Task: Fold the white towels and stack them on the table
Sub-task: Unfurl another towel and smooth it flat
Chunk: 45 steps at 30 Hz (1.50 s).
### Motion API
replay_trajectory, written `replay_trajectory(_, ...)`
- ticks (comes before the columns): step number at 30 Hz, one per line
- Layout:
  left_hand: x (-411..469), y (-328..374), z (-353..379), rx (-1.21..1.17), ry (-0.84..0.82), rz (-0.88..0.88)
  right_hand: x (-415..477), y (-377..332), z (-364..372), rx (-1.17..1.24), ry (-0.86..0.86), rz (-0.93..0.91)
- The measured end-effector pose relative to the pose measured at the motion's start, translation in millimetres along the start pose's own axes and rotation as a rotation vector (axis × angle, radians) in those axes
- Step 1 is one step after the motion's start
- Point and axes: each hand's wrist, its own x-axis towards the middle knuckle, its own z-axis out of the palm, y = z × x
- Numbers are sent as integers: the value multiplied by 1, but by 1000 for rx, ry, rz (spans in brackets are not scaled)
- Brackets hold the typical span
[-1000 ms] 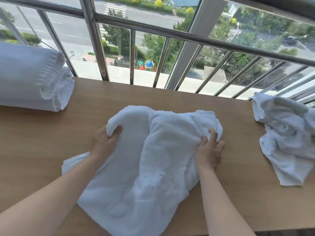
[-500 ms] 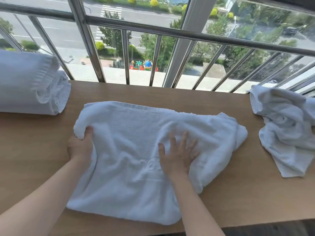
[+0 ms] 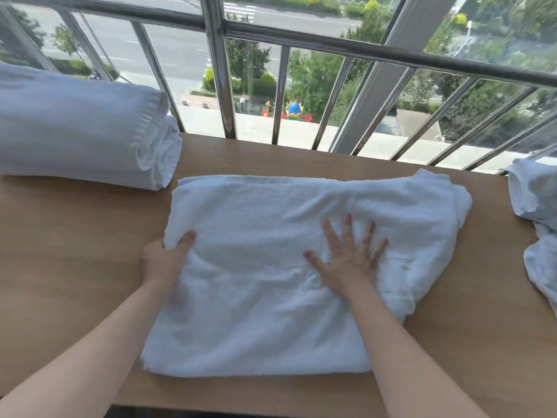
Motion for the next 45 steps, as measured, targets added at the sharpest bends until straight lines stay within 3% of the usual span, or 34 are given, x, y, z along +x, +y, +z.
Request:
replay_trajectory(6,25,28,1,104,-158,90,-57,-40,35,117,81,-65)
replay_trajectory(11,39,47,10,89,-147,218,-79,-54,51,133,158,-5)
replay_trajectory(18,42,52,2,87,-177,256,-77,-57,57,139,217,31)
replay_trajectory(21,52,57,-2,155,-129,292,-76,-58,58,140,247,34)
replay_trajectory(26,54,71,3,158,24,494,-76,-58,59,143,282,28)
replay_trajectory(28,56,63,5,152,71,485,-76,-58,61,152,311,20)
replay_trajectory(33,66,56,14,139,98,249,-75,-57,63,135,333,16)
replay_trajectory(36,68,60,18,20,143,253,-74,-57,67,141,373,9)
replay_trajectory(43,58,53,14,139,76,252,-73,-59,63,129,404,23)
replay_trajectory(45,34,45,13,259,84,401,-74,-60,61,126,394,27)
